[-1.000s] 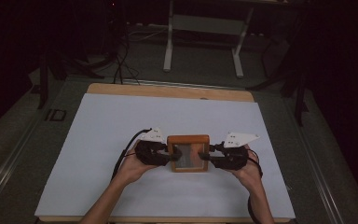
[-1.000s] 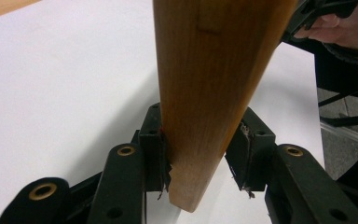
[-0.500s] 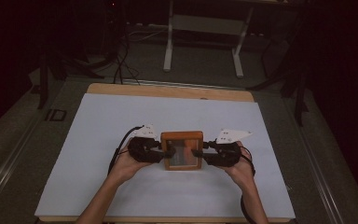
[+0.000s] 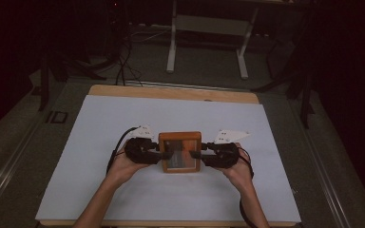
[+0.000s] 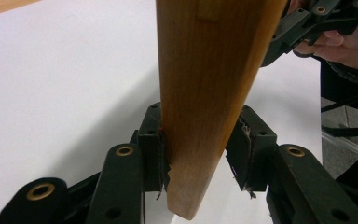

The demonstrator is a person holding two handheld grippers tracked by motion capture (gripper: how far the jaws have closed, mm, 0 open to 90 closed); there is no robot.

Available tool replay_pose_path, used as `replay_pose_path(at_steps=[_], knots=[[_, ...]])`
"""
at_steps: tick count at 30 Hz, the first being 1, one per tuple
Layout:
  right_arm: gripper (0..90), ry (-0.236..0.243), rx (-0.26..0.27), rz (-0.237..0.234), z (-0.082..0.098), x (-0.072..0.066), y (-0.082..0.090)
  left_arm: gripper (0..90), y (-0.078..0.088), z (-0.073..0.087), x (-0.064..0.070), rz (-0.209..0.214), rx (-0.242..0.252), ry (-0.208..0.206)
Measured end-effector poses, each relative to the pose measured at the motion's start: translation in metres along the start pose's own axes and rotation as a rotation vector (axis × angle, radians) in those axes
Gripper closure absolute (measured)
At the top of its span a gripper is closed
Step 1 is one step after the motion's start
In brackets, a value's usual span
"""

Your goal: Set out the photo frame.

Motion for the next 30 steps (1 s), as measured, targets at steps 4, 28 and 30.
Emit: replay_pose_path(at_steps=[4,28,30], knots=[[59.8,-0.015,0.012,0.001,0.000,0.001,-0.004,60.9,0.001,0.001,-0.002,-0.007,-0.002,0.013],[59.2,-0.130,0.030,-0.023,0.015,0.010,-0.030,59.4,-0.002,0.016,-0.021,-0.005,-0.022,0.094],[59.2,-0.136,0.031,-0.024,0.016,0.010,-0.031,59.2,-0.002,0.016,-0.022,-0.006,-0.023,0.096]])
Point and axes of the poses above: each handheld gripper's, and its own axes: y roughly backward along the jaws, z roughly out of its underside, x roughly to its right, the point moved 1 cm from there along -y, roughly forward along the jaws, and after that the axes turned 5 degrees about -z, right-handed, at the moved point
